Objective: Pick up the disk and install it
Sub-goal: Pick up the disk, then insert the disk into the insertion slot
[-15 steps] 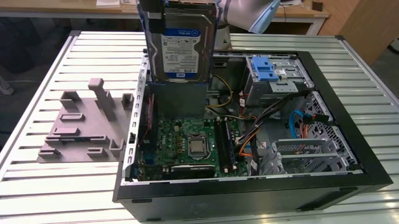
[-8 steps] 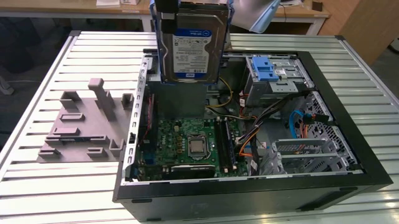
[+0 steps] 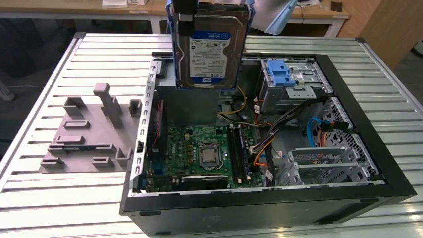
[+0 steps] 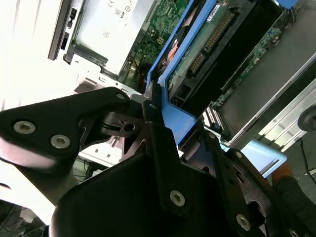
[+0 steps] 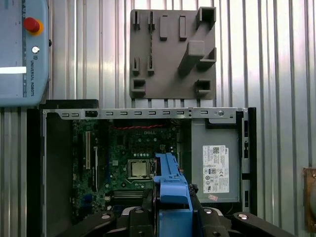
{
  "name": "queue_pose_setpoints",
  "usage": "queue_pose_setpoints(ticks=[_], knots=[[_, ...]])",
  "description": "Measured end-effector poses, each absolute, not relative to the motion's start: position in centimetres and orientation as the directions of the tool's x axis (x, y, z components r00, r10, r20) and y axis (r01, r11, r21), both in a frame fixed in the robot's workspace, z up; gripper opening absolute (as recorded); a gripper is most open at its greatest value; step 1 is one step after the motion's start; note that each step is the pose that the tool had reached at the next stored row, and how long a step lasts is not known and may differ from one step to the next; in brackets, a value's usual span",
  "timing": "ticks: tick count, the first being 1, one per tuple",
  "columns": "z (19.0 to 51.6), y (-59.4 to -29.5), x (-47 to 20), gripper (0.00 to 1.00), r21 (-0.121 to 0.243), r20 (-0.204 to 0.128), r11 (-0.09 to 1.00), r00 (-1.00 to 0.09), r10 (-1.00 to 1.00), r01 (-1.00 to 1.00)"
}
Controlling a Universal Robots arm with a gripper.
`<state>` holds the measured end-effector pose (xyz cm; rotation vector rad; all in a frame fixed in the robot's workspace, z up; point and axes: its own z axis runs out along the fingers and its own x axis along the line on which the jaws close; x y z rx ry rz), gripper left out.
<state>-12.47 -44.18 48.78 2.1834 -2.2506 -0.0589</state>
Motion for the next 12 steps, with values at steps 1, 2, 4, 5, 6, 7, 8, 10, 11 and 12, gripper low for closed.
queue_pose_setpoints(ticks=[1,2,4,5,6,7,8,10,11,12], knots=[[48.78,-44.18,-12.39,0.36,0.031,-0.022,0.03,-0.031,-0.999,-0.999],[48.77,-44.18,-12.3,0.36,0.031,-0.022,0.03,-0.031,-0.999,-0.999],[48.76,-44.18,-12.11,0.36,0.031,-0.022,0.03,-0.031,-0.999,-0.999],[48.75,-44.18,-12.01,0.36,0.031,-0.022,0.03,-0.031,-0.999,-0.999],[48.74,-44.18,-11.92,0.36,0.031,-0.022,0.03,-0.031,-0.999,-0.999],[48.74,-44.18,-11.83,0.36,0.031,-0.022,0.03,-0.031,-0.999,-0.999],[48.73,-44.18,-11.75,0.36,0.031,-0.022,0.03,-0.031,-0.999,-0.999],[48.71,-44.18,-11.6,0.36,0.031,-0.022,0.03,-0.031,-0.999,-0.999],[48.7,-44.18,-11.52,0.36,0.031,-0.022,0.03,-0.031,-0.999,-0.999],[48.69,-44.18,-11.45,0.36,0.031,-0.022,0.03,-0.031,-0.999,-0.999]])
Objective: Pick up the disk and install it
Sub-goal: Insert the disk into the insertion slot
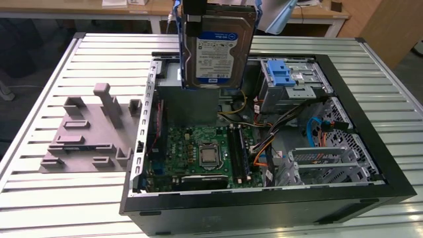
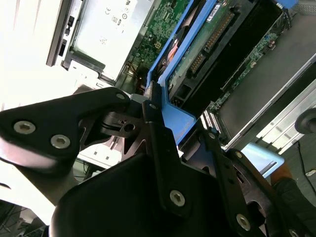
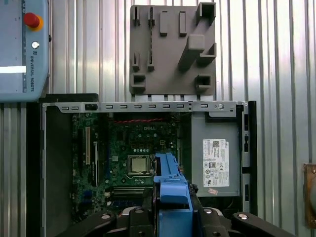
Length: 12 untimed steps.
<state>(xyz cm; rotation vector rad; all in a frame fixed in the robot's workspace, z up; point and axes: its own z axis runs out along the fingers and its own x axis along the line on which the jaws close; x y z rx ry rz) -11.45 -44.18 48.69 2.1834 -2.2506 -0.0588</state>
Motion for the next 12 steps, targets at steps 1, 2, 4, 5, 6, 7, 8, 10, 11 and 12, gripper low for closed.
queue_pose_setpoints(ticks=[1,2,4,5,6,7,8,10,11,12], knots=[[48.68,-44.18,-11.36,0.36,0.031,-0.022,0.03,-0.031,-0.999,-0.999],[48.68,-44.18,-11.28,0.36,0.031,-0.022,0.03,-0.031,-0.999,-0.999],[48.67,-44.18,-11.14,0.36,0.031,-0.022,0.03,-0.031,-0.999,-0.999],[48.67,-44.18,-11.1,0.36,0.031,-0.022,0.03,-0.031,-0.999,-0.999],[48.66,-44.18,-11.05,0.36,0.031,-0.022,0.03,-0.031,-0.999,-0.999],[48.66,-44.18,-11.02,0.36,0.031,-0.022,0.03,-0.031,-0.999,-0.999],[48.66,-44.18,-11.0,0.36,0.031,-0.022,0.03,-0.031,-0.999,-0.999],[48.65,-44.18,-10.95,0.36,0.031,-0.022,0.03,-0.031,-0.999,-0.999],[48.65,-44.18,-10.94,0.36,0.031,-0.022,0.03,-0.031,-0.999,-0.999],[48.63,-44.18,-10.92,0.36,0.031,-0.022,0.03,-0.031,-0.999,-0.999]])
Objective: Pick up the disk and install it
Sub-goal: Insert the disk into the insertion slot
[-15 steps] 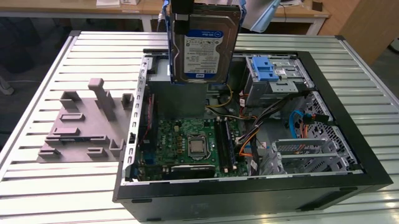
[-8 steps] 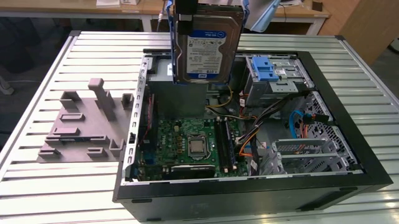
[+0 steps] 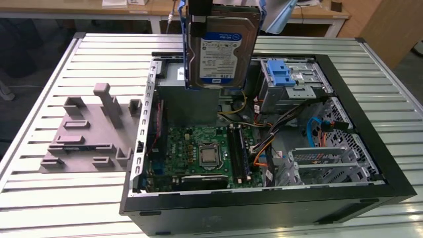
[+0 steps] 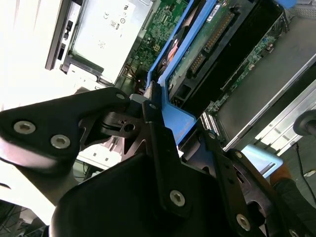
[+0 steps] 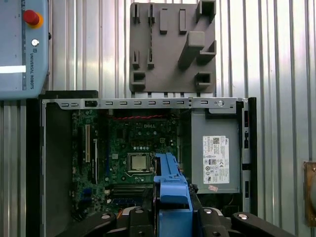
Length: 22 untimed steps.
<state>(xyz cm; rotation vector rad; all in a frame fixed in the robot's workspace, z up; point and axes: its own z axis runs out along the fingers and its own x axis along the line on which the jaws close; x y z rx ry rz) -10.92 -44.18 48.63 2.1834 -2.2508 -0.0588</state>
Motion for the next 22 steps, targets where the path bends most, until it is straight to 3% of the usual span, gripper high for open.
queue_pose_setpoints(ticks=[22], knots=[[48.5,-47.8,-10.2,0.36,0.031,-0.022,0.03,-0.031,-0.999,-0.999]])
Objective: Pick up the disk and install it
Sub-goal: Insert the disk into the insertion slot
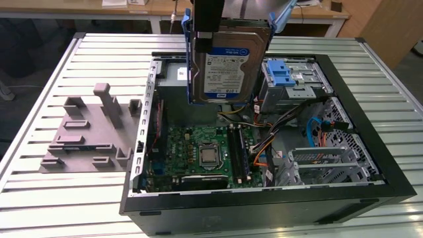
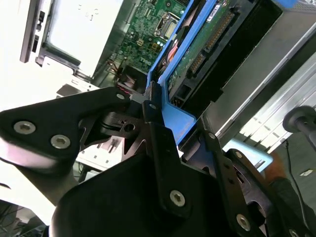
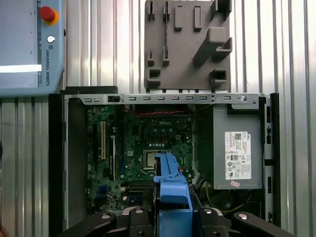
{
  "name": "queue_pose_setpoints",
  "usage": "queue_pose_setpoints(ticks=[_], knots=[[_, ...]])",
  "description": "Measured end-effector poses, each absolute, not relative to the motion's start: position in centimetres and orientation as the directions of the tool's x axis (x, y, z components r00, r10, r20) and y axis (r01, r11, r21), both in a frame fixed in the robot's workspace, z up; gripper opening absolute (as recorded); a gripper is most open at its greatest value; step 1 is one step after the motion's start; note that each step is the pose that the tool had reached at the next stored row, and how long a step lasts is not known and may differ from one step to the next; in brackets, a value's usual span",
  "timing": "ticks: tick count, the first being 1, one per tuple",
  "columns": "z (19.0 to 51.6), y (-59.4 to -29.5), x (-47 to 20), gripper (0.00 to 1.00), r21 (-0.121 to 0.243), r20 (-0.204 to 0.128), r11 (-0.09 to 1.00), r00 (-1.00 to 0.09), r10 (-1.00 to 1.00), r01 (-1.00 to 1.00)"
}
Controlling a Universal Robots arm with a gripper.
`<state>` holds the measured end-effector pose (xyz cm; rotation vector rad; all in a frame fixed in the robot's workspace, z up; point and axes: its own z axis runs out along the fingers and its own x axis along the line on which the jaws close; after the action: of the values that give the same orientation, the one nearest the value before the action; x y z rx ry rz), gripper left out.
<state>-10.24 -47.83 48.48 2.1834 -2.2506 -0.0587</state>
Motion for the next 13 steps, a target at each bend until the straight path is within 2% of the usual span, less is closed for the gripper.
queue_pose_setpoints(ticks=[13], knots=[[48.4,-49.1,-8.1,0.36,0.031,-0.022,0.03,-0.031,-0.999,-0.999]])
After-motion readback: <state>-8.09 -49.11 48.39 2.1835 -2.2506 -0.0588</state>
